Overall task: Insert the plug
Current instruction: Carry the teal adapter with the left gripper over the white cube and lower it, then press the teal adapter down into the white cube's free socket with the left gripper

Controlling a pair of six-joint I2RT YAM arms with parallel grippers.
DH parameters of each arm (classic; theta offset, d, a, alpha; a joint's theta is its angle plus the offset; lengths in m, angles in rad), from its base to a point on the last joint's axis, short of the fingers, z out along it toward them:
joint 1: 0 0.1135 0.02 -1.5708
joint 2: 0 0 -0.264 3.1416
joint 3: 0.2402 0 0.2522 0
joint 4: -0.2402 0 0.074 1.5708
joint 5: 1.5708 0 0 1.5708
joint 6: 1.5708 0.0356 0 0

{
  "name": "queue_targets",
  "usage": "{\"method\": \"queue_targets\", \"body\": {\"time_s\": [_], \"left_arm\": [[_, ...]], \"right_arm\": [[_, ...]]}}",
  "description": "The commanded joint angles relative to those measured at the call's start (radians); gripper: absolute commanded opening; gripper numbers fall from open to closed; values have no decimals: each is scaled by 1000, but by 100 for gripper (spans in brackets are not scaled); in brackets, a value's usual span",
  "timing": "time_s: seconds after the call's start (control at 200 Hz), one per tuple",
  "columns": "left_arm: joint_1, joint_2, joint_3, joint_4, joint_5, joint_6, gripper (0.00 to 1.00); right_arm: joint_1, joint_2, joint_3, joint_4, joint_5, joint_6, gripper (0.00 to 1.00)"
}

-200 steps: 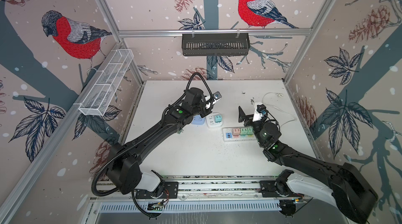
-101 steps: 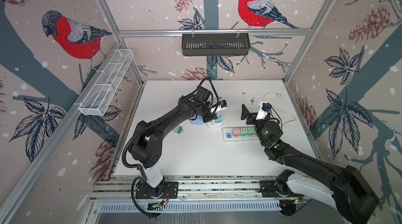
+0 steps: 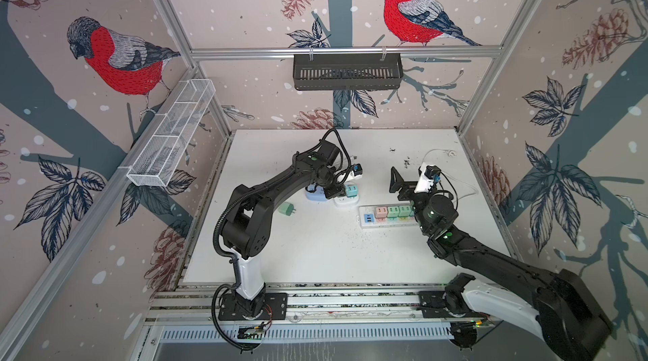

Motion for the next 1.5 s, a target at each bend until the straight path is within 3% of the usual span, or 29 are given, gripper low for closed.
{"method": "queue_targets", "body": {"time_s": [0.0, 1.491], "left_arm": [[5, 3, 5, -14, 8, 12, 0], [43, 40, -61, 149, 63, -36, 0]], "right_arm": [[-1, 6, 0, 17, -12, 14, 100], [-22, 11, 4, 14, -53, 44, 100]]}}
